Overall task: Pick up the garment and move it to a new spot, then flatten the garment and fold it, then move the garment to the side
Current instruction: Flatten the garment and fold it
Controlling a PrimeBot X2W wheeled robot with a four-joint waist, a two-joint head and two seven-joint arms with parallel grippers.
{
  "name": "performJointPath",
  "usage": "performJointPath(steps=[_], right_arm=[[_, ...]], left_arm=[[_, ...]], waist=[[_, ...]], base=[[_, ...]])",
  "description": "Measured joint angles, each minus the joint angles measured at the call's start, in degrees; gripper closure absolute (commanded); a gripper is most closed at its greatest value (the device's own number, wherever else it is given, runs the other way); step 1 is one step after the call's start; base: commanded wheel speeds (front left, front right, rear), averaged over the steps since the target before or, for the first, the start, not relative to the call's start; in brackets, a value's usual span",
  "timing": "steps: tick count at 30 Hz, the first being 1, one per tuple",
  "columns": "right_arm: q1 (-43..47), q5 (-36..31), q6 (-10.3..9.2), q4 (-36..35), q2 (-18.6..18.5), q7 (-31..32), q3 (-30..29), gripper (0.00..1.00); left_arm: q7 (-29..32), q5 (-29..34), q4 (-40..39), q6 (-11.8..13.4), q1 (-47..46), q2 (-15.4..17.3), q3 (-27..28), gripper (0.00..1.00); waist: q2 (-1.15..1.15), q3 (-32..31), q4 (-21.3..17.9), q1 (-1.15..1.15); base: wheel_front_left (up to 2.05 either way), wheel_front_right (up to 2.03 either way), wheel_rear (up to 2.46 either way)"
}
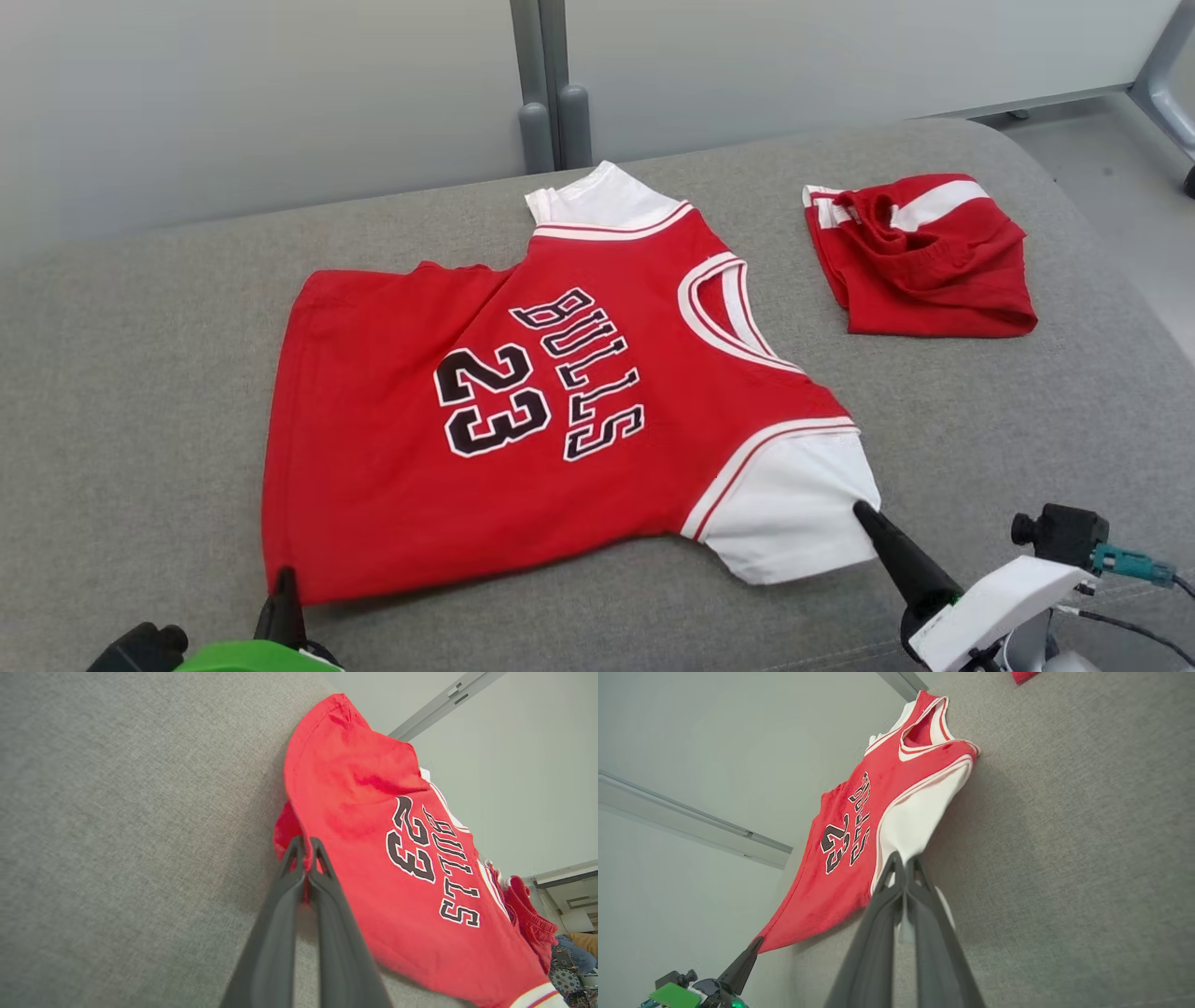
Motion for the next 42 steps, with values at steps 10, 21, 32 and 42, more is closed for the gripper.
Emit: performJointPath(steps=[10, 21, 32, 42], right_arm=[[0.1, -3.3, -1.19, 6.8, 0.7, -0.6, 1.6, 1.0], [-0.2, -5.9, -1.68, 12.7, 2.0, -2.4, 2.4, 1.0], [-1.3, -7.3, -1.7, 18.4, 4.8, -4.7, 3.2, 0.0], [-1.2, -10.4, -2.7, 20.8, 2.5, -7.7, 2.1, 0.0]], left_arm=[[-0.1, 1.5, 1.5, 0.2, 0.3, 0.0, -0.5, 1.0], [-0.2, 3.2, 3.8, 0.4, 0.3, -0.2, -1.3, 1.0], [-1.0, 6.8, 6.2, 0.4, 0.3, -0.2, -3.1, 0.0], [-2.7, 11.0, 6.9, 0.4, 2.4, 1.5, -1.8, 0.0]], waist=[[0.0, 1.1, 0.8, 0.0], [0.0, 1.2, 1.1, 0.0], [0.0, 0.2, 1.3, 0.0], [0.0, -0.6, 1.4, 0.0]], base=[[0.0, 0.0, 0.0], [0.0, 0.0, 0.0], [0.0, 0.0, 0.0], [0.0, 0.0, 0.0]])
